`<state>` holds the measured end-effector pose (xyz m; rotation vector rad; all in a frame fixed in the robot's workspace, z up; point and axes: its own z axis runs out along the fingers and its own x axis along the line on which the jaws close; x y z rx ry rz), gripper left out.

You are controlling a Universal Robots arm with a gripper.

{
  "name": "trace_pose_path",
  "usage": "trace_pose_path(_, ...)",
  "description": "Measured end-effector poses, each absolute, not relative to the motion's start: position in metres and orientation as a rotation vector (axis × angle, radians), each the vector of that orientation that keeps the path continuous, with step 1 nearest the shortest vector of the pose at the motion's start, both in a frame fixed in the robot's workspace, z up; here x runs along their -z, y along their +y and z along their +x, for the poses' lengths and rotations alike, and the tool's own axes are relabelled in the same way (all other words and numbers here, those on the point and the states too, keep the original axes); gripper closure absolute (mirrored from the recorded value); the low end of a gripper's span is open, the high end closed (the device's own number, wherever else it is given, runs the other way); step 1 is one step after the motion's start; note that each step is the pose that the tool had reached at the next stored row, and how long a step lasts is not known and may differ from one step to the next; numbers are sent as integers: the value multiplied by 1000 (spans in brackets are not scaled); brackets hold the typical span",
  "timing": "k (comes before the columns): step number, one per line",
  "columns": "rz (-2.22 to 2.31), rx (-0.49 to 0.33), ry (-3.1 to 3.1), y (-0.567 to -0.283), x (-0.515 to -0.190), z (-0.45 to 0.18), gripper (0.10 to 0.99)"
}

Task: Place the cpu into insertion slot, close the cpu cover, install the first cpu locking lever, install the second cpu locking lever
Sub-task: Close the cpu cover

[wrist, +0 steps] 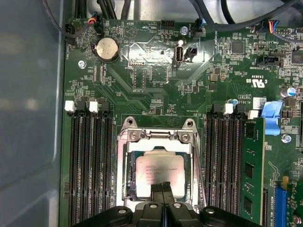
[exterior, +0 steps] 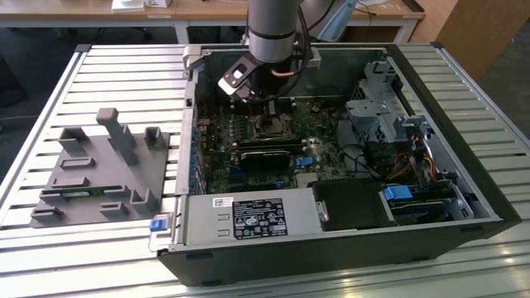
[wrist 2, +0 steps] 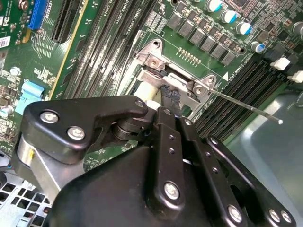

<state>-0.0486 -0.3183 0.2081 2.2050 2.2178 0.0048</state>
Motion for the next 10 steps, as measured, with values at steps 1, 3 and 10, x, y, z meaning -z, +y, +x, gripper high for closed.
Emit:
trace_pose_path(1,2205,-5,2218,-318,-208,-49,965)
trace_pose_path(3,2205,-5,2218,-318,-207,-50,965)
trace_pose_path(10,2205,-5,2218,-318,-203,-50,965)
